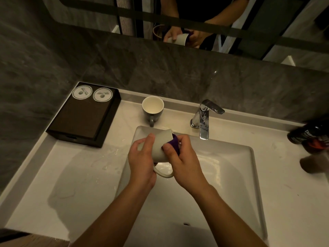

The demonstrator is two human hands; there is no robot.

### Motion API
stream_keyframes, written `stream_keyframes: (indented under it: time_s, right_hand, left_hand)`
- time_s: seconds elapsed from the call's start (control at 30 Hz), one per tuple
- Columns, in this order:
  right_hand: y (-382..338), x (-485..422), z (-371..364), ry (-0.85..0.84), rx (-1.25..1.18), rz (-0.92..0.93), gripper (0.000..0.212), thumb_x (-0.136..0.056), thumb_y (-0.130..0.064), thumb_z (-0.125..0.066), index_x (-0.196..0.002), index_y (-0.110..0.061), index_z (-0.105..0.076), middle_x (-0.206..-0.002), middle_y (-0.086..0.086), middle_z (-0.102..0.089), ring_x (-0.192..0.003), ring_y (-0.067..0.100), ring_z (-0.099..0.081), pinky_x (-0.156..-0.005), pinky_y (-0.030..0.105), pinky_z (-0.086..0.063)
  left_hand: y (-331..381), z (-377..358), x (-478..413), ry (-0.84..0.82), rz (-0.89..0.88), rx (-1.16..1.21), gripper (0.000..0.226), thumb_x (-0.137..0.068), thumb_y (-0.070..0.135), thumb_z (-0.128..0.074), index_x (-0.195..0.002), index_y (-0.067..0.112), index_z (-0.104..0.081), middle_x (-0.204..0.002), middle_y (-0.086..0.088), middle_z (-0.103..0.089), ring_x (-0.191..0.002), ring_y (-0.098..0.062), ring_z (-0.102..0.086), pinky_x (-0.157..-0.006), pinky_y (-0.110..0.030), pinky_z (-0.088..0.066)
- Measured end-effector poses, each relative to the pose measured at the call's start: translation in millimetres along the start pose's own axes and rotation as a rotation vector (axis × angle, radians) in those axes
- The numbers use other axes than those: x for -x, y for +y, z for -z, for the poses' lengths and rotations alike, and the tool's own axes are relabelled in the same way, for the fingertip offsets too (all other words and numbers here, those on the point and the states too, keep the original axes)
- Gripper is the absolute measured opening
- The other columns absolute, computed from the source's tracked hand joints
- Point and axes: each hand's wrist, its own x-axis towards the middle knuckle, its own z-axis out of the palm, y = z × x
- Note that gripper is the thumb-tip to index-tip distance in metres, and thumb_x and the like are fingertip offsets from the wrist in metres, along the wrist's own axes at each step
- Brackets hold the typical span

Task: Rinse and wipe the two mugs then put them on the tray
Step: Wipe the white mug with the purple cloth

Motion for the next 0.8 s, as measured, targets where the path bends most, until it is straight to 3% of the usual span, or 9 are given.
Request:
stream_keyframes:
  time_s: [0.13,0.2,0.3,0.37,0.47,0.53,0.67,0.73,0.8]
  right_hand:
    - [-6,2,-3,0.051,-0.213,-0.042,0.009,-0.101,-0.031,-0.059,-0.106,-0.025,-0.054,-0.098,0.003,-0.066,-0.086,0.013,-0.063,-0.081,0.037,-0.055]
    - [-5,7,-2,0.084,-0.187,0.021,0.010,-0.101,-0.027,-0.059,-0.107,-0.026,-0.052,-0.098,0.000,-0.065,-0.088,0.012,-0.062,-0.077,0.028,-0.053]
    - [8,14,1,0.081,-0.021,0.104,0.019,-0.097,-0.038,-0.060,-0.110,-0.038,-0.045,-0.104,-0.006,-0.062,-0.096,0.012,-0.060,-0.077,0.029,-0.055]
    - [15,18,0,0.026,0.066,0.124,0.021,-0.093,-0.050,-0.055,-0.109,-0.049,-0.041,-0.109,-0.004,-0.059,-0.103,0.018,-0.059,-0.079,0.036,-0.056]
    - [16,20,-6,0.023,0.095,0.145,0.015,-0.097,-0.052,-0.046,-0.109,-0.056,-0.038,-0.109,-0.005,-0.059,-0.103,0.013,-0.058,-0.077,0.024,-0.052]
    - [7,19,-5,0.042,0.035,0.117,0.006,-0.105,-0.043,-0.041,-0.110,-0.042,-0.044,-0.101,-0.011,-0.060,-0.093,0.000,-0.058,-0.072,0.016,-0.049]
    - [-7,15,5,0.061,-0.214,-0.011,0.027,-0.107,-0.037,-0.039,-0.099,-0.017,-0.054,-0.083,-0.008,-0.059,-0.073,-0.003,-0.050,-0.067,0.014,-0.042]
    - [-9,14,8,0.059,-0.271,-0.038,0.026,-0.107,-0.036,-0.039,-0.095,-0.020,-0.055,-0.080,-0.016,-0.058,-0.072,-0.004,-0.050,-0.067,0.014,-0.042]
    - [-9,14,9,0.063,-0.182,-0.024,0.024,-0.108,-0.038,-0.039,-0.098,-0.022,-0.054,-0.086,-0.015,-0.060,-0.076,-0.002,-0.051,-0.070,0.018,-0.044]
  left_hand:
    - [-9,3,4,0.033,-0.407,-0.208,0.024,-0.095,0.030,-0.072,-0.117,0.025,-0.064,-0.118,0.001,-0.066,-0.104,-0.022,-0.068,-0.067,-0.018,-0.059]
    - [-4,9,-3,-0.098,-0.252,-0.211,0.030,-0.098,0.043,-0.066,-0.122,0.025,-0.063,-0.121,-0.005,-0.067,-0.108,-0.026,-0.069,-0.073,-0.026,-0.060]
    - [21,15,-14,-0.313,0.314,-0.082,0.064,-0.093,0.070,-0.055,-0.130,0.019,-0.063,-0.124,-0.019,-0.073,-0.110,-0.038,-0.073,-0.089,-0.054,-0.062]
    - [30,12,-15,-0.295,0.363,-0.131,0.059,-0.094,0.066,-0.058,-0.127,0.018,-0.062,-0.120,-0.019,-0.073,-0.107,-0.039,-0.073,-0.089,-0.059,-0.061]
    - [24,-4,-4,-0.085,0.135,-0.165,0.027,-0.102,0.042,-0.059,-0.117,0.021,-0.064,-0.117,-0.013,-0.070,-0.103,-0.033,-0.069,-0.083,-0.048,-0.063]
    - [12,-6,3,-0.016,-0.084,-0.233,0.023,-0.103,0.038,-0.058,-0.114,0.019,-0.064,-0.117,-0.011,-0.067,-0.101,-0.029,-0.068,-0.077,-0.041,-0.062]
    - [-4,5,13,-0.012,-0.640,-0.375,0.020,-0.099,0.041,-0.058,-0.110,0.025,-0.060,-0.110,0.011,-0.063,-0.100,-0.011,-0.068,-0.067,-0.014,-0.056]
    - [-5,6,15,-0.069,-0.702,-0.378,0.024,-0.095,0.045,-0.056,-0.111,0.027,-0.059,-0.111,0.016,-0.062,-0.098,0.000,-0.066,-0.067,-0.010,-0.054]
    - [1,5,10,-0.130,-0.478,-0.363,0.025,-0.096,0.043,-0.057,-0.114,0.026,-0.062,-0.117,0.005,-0.066,-0.103,-0.010,-0.067,-0.072,-0.016,-0.056]
